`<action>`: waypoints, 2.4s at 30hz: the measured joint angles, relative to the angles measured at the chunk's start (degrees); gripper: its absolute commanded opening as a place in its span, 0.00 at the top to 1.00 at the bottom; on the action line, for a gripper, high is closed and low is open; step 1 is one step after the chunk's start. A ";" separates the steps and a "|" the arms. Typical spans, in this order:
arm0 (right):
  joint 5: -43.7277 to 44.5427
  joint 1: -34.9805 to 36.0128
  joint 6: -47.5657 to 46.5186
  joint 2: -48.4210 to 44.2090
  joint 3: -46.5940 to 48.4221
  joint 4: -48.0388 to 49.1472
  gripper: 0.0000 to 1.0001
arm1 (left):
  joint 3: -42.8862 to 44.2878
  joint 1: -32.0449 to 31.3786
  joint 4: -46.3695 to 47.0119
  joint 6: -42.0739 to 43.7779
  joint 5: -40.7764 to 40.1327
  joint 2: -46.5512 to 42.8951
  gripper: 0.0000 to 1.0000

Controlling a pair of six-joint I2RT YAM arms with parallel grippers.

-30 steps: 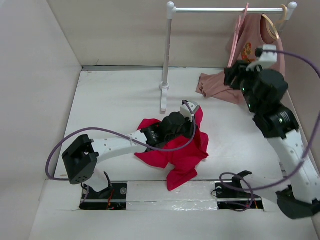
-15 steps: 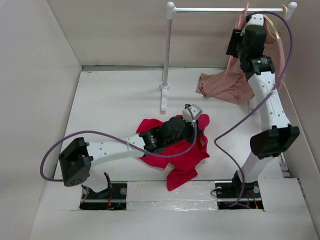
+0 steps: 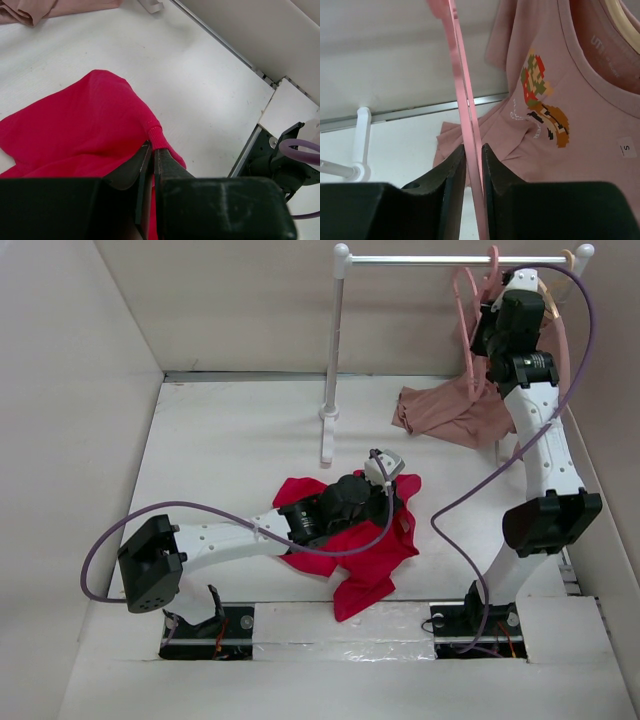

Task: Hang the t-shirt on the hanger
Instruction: Pick up the hanger from the clothesline, then place the T-shirt on the hanger.

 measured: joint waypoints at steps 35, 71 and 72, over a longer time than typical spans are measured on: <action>-14.88 5.38 4.48 -43.17 -42.99 8.52 1.00 | 6.84 8.70 1.88 0.68 0.22 4.92 1.00; -27.17 11.08 11.54 -82.53 -56.17 -21.27 1.00 | 25.79 25.05 -1.99 -0.63 11.45 19.63 1.00; -27.12 11.06 11.54 -82.40 -55.93 -21.42 1.00 | 25.79 25.05 -2.10 -0.44 11.28 19.63 1.00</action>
